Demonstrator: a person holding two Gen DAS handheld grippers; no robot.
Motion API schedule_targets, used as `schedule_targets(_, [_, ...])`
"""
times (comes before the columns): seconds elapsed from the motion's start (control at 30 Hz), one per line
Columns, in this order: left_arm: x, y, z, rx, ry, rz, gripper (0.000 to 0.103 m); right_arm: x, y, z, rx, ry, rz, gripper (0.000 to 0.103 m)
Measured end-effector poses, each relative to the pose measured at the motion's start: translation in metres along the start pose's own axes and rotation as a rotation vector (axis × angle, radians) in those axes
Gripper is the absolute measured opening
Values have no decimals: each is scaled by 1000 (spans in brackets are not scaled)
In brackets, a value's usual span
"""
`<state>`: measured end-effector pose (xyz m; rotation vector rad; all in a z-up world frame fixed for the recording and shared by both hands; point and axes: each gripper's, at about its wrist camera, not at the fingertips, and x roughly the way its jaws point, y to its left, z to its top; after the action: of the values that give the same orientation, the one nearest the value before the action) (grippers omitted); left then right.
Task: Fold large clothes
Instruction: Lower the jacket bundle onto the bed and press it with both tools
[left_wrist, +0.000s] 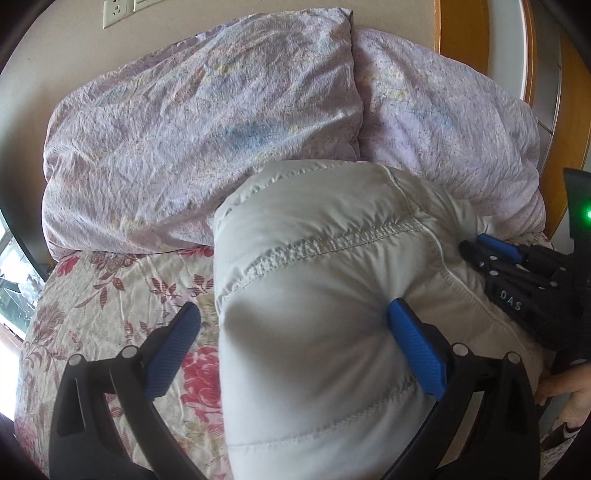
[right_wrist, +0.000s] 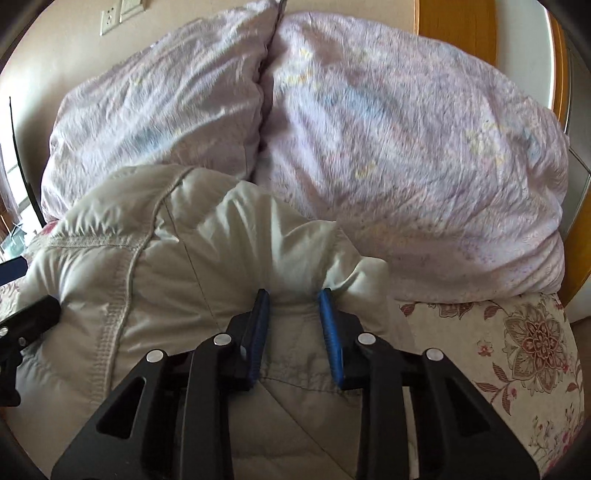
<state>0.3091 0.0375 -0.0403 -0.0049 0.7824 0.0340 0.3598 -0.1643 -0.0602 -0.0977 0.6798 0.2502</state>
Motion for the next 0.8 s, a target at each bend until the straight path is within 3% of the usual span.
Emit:
schedule_targets(0.37, [28, -5, -7, -55, 19, -44, 101, 42, -10, -1, -12, 21, 52, 31])
schedule_targets(0.8, [46, -1, -20, -63, -43, -40, 101, 61, 8, -9, -30, 1, 3, 31])
